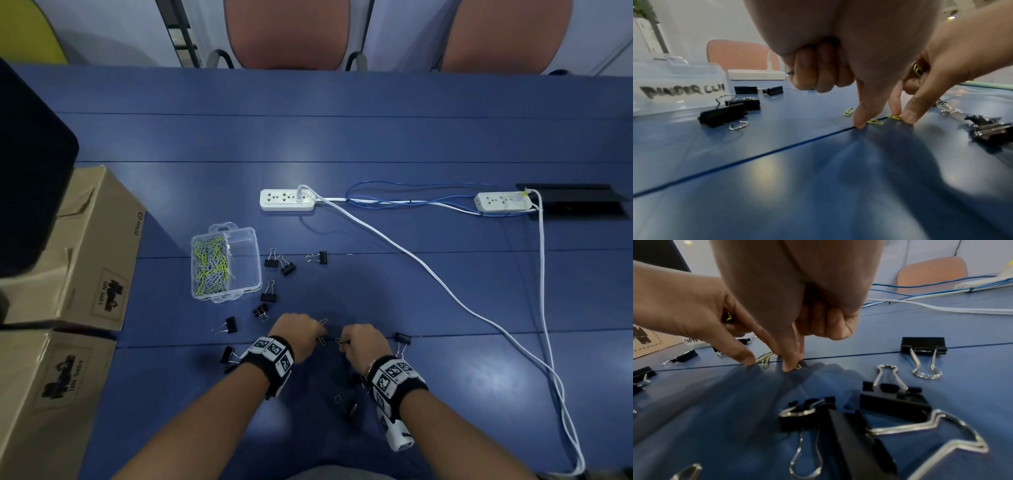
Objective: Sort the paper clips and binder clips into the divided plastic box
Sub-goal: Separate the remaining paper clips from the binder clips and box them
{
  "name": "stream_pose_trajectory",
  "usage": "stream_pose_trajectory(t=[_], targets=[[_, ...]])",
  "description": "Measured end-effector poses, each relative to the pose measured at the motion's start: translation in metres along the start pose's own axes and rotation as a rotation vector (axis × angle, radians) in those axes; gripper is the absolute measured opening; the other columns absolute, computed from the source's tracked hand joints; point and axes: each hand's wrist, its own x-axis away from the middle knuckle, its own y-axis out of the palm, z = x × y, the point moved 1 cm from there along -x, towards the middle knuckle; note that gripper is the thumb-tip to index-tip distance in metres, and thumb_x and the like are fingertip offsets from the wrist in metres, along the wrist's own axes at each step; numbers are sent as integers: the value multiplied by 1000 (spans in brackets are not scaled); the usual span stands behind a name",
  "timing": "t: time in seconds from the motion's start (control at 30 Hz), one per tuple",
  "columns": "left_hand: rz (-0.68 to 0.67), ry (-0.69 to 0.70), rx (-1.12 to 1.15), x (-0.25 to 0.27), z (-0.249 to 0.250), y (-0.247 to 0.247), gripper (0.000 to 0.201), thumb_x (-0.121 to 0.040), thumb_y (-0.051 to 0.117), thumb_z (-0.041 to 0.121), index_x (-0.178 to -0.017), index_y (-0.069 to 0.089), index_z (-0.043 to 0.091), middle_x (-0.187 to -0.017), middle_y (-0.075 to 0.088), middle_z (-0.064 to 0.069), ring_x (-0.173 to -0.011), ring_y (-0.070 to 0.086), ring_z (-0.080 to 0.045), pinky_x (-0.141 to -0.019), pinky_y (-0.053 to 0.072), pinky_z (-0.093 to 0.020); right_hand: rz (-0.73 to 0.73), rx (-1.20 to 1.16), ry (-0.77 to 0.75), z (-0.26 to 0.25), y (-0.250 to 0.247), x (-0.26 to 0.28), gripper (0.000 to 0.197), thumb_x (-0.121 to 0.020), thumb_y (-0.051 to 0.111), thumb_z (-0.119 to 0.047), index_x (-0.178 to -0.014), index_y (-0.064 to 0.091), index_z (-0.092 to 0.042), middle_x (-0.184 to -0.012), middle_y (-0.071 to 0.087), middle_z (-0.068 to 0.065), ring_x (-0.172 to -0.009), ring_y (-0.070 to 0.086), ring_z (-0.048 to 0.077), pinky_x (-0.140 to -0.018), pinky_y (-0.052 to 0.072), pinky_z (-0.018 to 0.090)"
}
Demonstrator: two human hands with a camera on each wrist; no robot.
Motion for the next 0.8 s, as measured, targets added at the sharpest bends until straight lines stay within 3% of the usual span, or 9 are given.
stream_pose_trajectory(t=[0.1,0.37,0.53,0.7,0.8], targets=[[-29,35,-80,0,2,-6,31,-86,49,10,-106,66,27,-96,70,-6,-88,65,-34,-69,49,-36,-4,30,-7,-2,0,0,14,-87,55,-18,-91,68,-16,-99,68,10,-92,64,32,-74,51,35],[-108,112,-215,-9,6,-15,27,-89,52,7,-113,60,16,-103,67,-10,-90,65,-33,-66,44,-37,-26,70,-44,1,3,0,20,-85,53,-14,-94,70,-18,-100,69,10,-92,64,32,-76,52,36],[-137,132,-251,-9,7,-13,20,-91,51,13,-106,64,16,-103,68,-10,-91,65,-34,-67,43,-37,-54,69,-39,0,3,-1,14,-85,53,-20,-92,64,-16,-99,67,11,-90,63,33,-74,52,36],[-174,107,-224,-12,11,-13,23,-90,52,20,-109,59,9,-108,67,-14,-94,65,-36,-71,46,-39,-142,54,-8,-3,3,-5,15,-83,56,-21,-95,55,-11,-100,64,13,-82,58,27,-65,44,33],[-187,104,-204,-11,10,-9,25,-90,53,23,-110,57,8,-108,67,-14,-93,65,-35,-67,43,-37,-162,111,-32,-7,4,-6,22,-85,56,-21,-102,54,-7,-106,62,15,-91,60,31,-66,39,32]])
